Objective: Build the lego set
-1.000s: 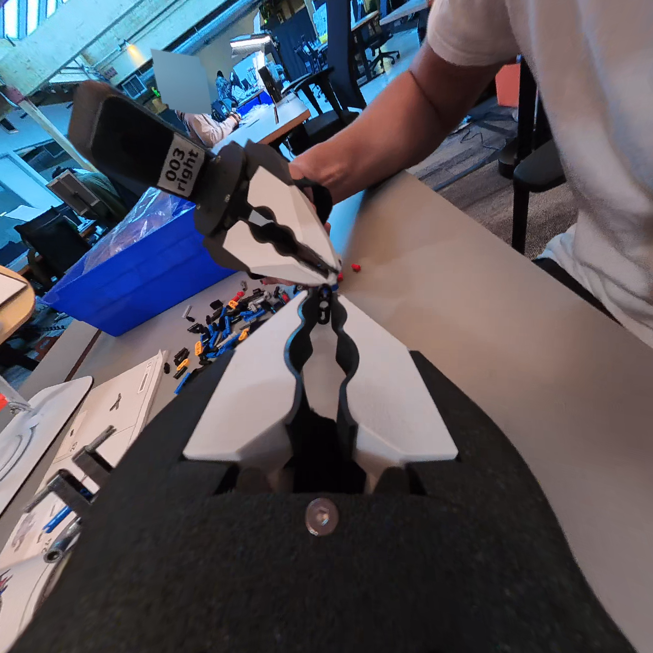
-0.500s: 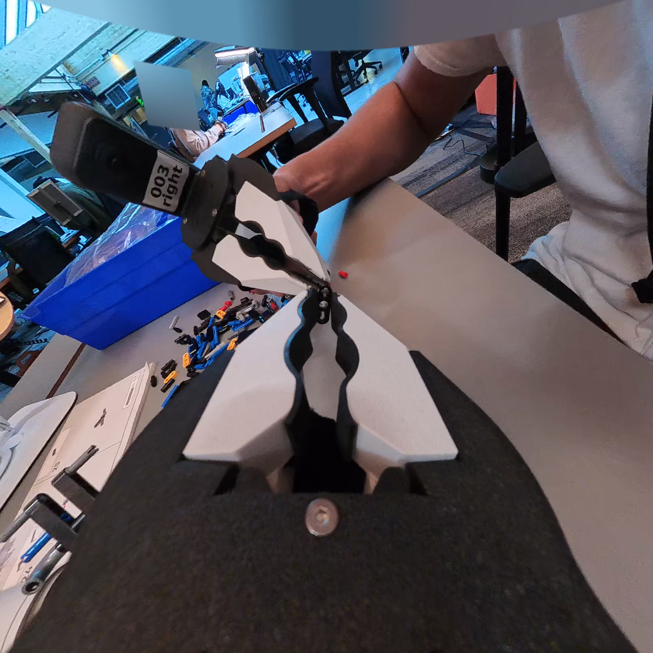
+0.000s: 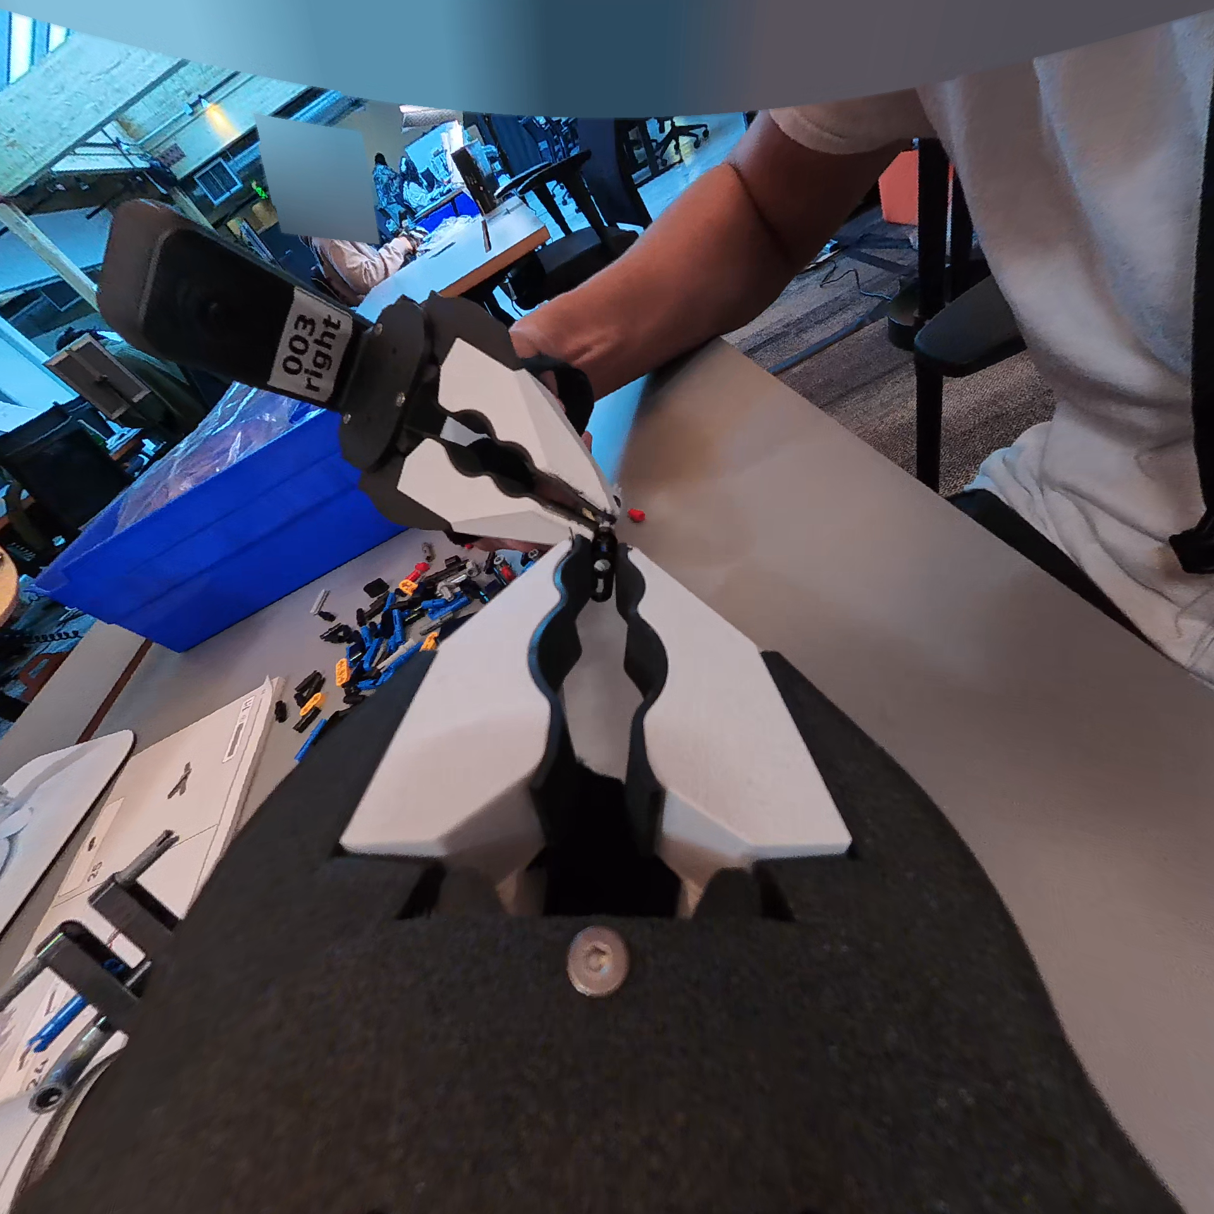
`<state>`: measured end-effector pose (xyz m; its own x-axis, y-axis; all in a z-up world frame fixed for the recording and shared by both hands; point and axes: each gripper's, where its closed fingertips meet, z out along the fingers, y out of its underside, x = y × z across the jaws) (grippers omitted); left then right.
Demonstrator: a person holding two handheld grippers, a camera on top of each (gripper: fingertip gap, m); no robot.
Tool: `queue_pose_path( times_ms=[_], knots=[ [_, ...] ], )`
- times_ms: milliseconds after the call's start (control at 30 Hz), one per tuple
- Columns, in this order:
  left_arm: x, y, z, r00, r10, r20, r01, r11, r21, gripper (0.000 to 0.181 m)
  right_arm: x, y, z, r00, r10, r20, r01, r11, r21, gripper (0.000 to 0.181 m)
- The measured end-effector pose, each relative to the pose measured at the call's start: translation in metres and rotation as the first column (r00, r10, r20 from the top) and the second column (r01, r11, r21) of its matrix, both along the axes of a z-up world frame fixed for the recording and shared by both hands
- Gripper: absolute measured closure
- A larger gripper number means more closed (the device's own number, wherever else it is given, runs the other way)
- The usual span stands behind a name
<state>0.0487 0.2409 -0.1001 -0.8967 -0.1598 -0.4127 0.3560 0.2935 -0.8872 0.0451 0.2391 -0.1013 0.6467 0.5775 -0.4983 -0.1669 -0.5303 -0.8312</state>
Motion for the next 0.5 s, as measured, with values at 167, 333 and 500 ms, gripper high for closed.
queue_pose_path(
  times_ms=[167,333,500],
  knots=[
    [0.000,0.000,0.000,1.000,-0.002,-0.006,0.002,1.000,0.003,0.176,0.000,0.000,0.000,1.000,-0.002,0.004,0.002,1.000,0.002,0.179],
    [0.001,0.001,-0.002,0.998,0.000,-0.056,0.000,1.000,0.014,0.176,0.001,0.002,-0.002,1.000,-0.020,0.002,0.020,0.999,-0.025,0.179],
    [-0.001,0.002,-0.011,0.996,0.004,-0.087,0.003,0.997,0.076,0.176,0.000,0.003,-0.009,0.999,-0.033,0.007,0.033,0.997,-0.075,0.179]
  ],
)
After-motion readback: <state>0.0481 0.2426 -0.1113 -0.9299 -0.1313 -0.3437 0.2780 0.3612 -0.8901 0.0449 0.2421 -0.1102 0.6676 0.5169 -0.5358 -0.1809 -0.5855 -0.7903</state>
